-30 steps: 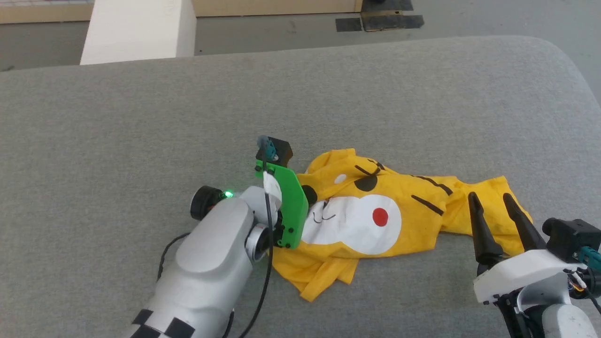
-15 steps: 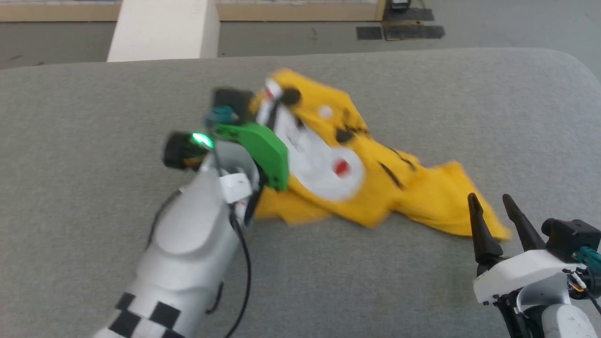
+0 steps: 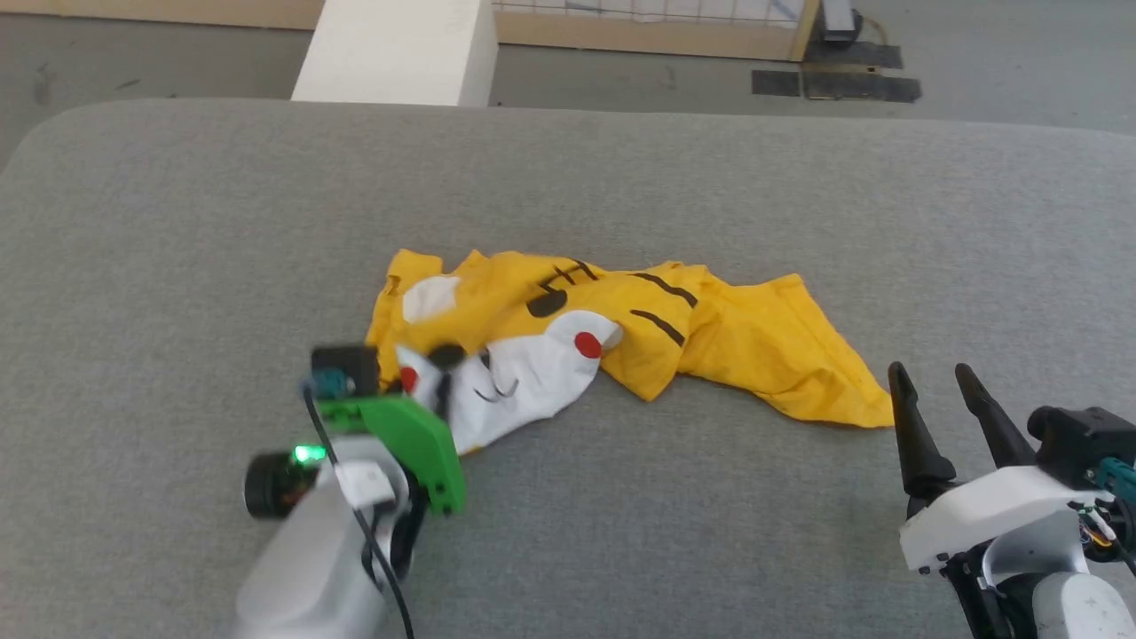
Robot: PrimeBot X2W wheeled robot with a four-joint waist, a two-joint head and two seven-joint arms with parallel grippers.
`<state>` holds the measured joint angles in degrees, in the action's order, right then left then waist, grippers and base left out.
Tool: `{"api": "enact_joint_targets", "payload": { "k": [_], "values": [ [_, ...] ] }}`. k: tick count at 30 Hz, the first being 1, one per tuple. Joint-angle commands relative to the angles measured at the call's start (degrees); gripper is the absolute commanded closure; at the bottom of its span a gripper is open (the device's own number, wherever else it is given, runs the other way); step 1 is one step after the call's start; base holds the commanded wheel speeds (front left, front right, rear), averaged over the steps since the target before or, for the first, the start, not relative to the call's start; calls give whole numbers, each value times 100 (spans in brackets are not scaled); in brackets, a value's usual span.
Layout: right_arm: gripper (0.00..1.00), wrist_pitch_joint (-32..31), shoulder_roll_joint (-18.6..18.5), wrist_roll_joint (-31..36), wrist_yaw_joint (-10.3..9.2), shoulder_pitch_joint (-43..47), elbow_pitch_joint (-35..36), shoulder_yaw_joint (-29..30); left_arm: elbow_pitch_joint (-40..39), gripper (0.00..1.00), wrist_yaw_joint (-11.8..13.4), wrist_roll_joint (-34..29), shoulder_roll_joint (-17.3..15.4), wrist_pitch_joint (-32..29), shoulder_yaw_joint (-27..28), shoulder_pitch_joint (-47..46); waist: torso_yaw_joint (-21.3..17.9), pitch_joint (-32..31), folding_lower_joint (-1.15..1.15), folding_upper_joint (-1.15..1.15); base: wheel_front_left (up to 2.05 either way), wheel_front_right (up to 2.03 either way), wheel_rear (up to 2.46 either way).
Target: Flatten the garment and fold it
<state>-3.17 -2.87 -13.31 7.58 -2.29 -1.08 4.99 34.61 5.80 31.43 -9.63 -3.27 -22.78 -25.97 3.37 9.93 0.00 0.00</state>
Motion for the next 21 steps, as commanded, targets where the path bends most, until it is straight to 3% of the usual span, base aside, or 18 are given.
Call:
{"api": "enact_joint_targets", "payload": {
  "k": [1,4,10,15,21],
  "values": [
    [0,-57,-1,72,-9,20,67,-34,-124,0,-23,63,-12,-27,-13,163,109,20,0,0,0,0,0],
    [0,-197,-1,108,-9,-34,197,-266,-573,0,65,107,-35,230,62,537,223,38,0,0,0,0,0],
    [0,-587,-1,24,-9,-389,300,-838,-1744,0,291,-82,-4,1709,496,1108,494,130,0,0,0,0,0],
    [0,-1456,-1,-249,-9,-877,-59,-1075,-2717,0,306,-745,163,1822,961,1387,715,288,0,0,0,0,0],
    [0,-2687,-1,-321,-9,-1501,-754,-1121,-3221,0,82,-1289,524,1825,1361,1659,971,466,0,0,0,0,0]
  ]
}}
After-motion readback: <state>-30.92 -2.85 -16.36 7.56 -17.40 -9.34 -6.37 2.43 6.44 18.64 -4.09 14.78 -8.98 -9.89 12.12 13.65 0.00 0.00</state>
